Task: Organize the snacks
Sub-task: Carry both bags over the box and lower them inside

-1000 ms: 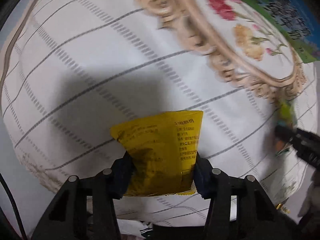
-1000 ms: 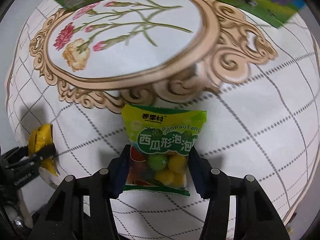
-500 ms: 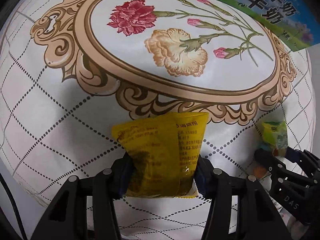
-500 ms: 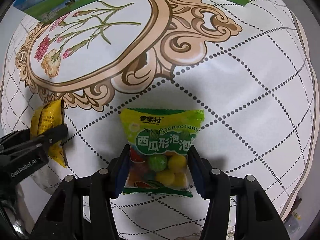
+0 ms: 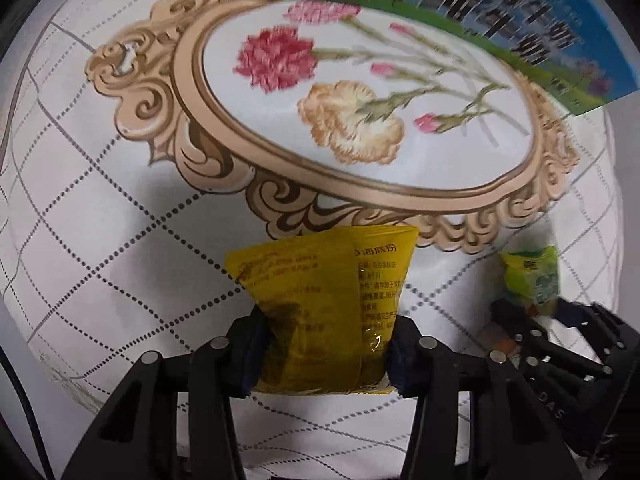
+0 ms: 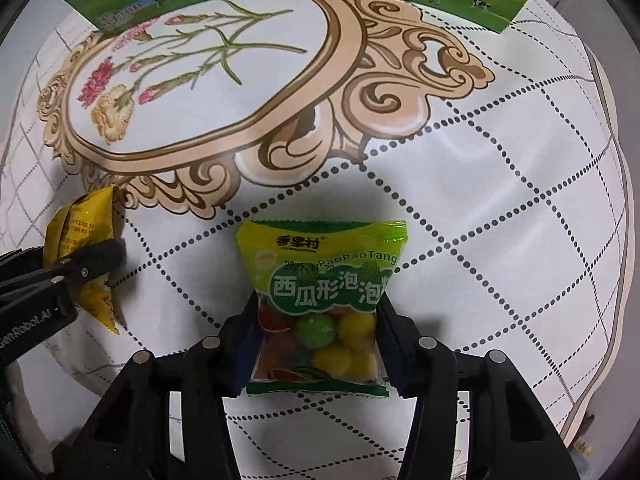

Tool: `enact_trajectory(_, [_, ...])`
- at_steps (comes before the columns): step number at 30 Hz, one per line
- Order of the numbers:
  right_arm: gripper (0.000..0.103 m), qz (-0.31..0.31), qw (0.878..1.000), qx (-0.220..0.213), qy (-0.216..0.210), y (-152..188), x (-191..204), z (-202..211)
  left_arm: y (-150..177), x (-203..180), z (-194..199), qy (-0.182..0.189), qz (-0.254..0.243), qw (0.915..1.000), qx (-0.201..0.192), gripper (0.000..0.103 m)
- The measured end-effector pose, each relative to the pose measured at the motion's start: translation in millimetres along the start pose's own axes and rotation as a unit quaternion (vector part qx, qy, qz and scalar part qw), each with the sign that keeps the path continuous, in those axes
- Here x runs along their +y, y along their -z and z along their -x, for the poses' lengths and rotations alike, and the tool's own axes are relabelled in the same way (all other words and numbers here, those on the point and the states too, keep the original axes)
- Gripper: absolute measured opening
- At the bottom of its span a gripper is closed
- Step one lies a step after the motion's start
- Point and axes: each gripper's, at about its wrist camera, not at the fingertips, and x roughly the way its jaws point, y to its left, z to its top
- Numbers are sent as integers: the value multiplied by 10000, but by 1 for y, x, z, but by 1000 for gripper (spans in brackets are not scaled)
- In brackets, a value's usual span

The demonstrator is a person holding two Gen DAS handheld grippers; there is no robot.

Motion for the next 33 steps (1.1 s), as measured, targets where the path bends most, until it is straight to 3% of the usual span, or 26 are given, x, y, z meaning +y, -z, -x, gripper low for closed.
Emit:
enact_trajectory(5, [52, -58, 9991, -168, -393, 0, -9, 34, -10, -19, 46, 309, -108, 9989, -328, 46])
enact_trajectory(10, [52, -130, 9946, -666, -786, -27, -6, 97, -38, -48, 107, 676, -366, 9937, -817, 46])
enact_trajectory(15, [52, -70, 9858, -1314, -1041, -72, -19, 170, -90, -43, 161, 900, -666, 9874, -1118, 46])
enact_trajectory(19, [52, 43, 9808, -1758, -843, -134, -25, 216, -157, -41, 181, 760, -828, 9855, -1268, 46])
enact_trajectory(25, [52, 92, 9849, -1661, -472, -234, -43, 229, -252, -28, 158, 638, -759, 9922, -751, 47])
enact_trajectory(33, [53, 170, 9915, -1260, -268, -322, -46, 189, -318, -14, 116, 377, -553, 9976, -197, 48])
